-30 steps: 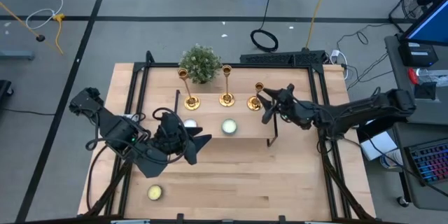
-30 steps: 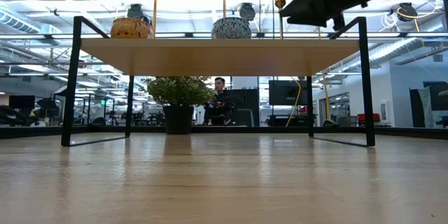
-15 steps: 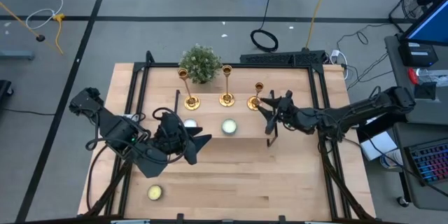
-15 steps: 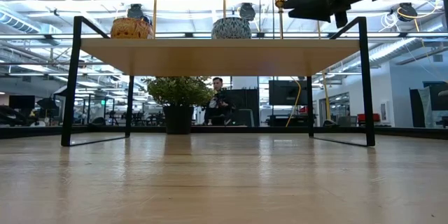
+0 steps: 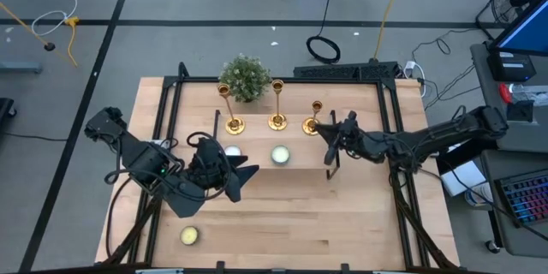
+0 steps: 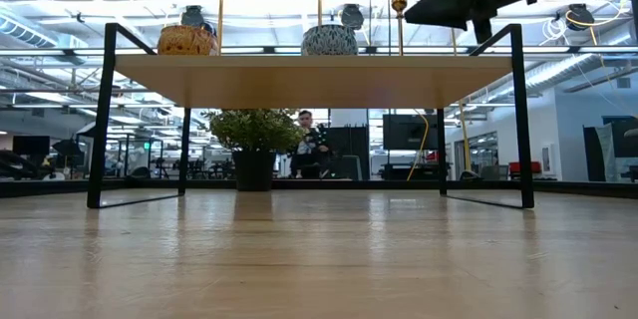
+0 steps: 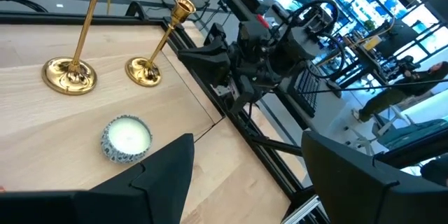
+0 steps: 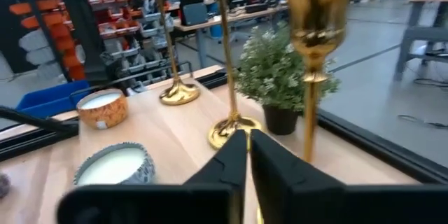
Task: Stock candles and holders on shelf
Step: Align the gold candle holder with the other gold candle holders on the shelf
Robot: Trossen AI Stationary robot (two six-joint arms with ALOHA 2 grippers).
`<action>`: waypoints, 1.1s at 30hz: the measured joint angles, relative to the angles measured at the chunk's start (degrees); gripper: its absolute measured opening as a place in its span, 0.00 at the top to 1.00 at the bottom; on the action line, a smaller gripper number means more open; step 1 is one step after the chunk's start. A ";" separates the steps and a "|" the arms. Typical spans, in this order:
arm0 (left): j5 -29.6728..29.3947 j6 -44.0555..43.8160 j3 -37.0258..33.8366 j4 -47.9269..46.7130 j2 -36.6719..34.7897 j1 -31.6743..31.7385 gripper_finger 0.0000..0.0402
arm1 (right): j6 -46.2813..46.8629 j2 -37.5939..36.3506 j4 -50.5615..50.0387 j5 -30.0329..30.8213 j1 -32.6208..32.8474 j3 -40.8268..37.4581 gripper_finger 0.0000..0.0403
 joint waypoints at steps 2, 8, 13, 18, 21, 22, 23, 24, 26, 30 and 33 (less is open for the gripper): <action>0.00 0.02 0.00 0.00 0.00 0.00 0.33 | 0.11 0.31 0.26 -2.20 -0.85 0.00 0.98; 0.04 0.10 0.00 0.00 0.00 0.00 0.33 | 3.16 2.10 0.46 -6.73 -2.91 0.00 0.99; 0.07 -0.02 0.00 0.02 0.00 0.00 0.33 | 2.76 2.80 0.81 -7.45 -3.80 0.02 1.00; 0.07 -0.03 -0.01 0.00 0.00 0.00 0.33 | 2.67 2.98 0.57 -6.23 -4.90 0.02 1.00; 0.07 0.02 -0.02 0.00 0.00 0.00 0.33 | 2.74 2.98 0.04 -6.23 -5.63 0.00 1.00; 0.07 0.02 -0.02 0.00 0.00 0.00 0.33 | 2.76 2.98 -0.04 -6.23 -5.78 0.02 1.00; 0.07 0.05 -0.02 0.00 0.00 0.00 0.33 | 2.76 2.98 -0.08 -6.23 -6.01 0.01 1.00; 0.07 0.13 -0.02 0.00 0.00 0.00 0.33 | 2.76 2.98 -0.19 -6.23 -6.14 0.01 1.00; 0.07 0.28 -0.02 0.00 0.00 0.02 0.33 | 2.74 2.98 -0.43 -6.23 -6.47 0.00 1.00; 0.00 0.32 -0.02 0.01 0.00 0.02 0.33 | 2.60 2.98 -0.46 -6.23 -7.23 0.01 1.00; -0.02 0.46 -0.02 0.00 0.00 0.02 0.33 | 2.60 2.98 -0.46 -6.22 -7.86 0.02 1.00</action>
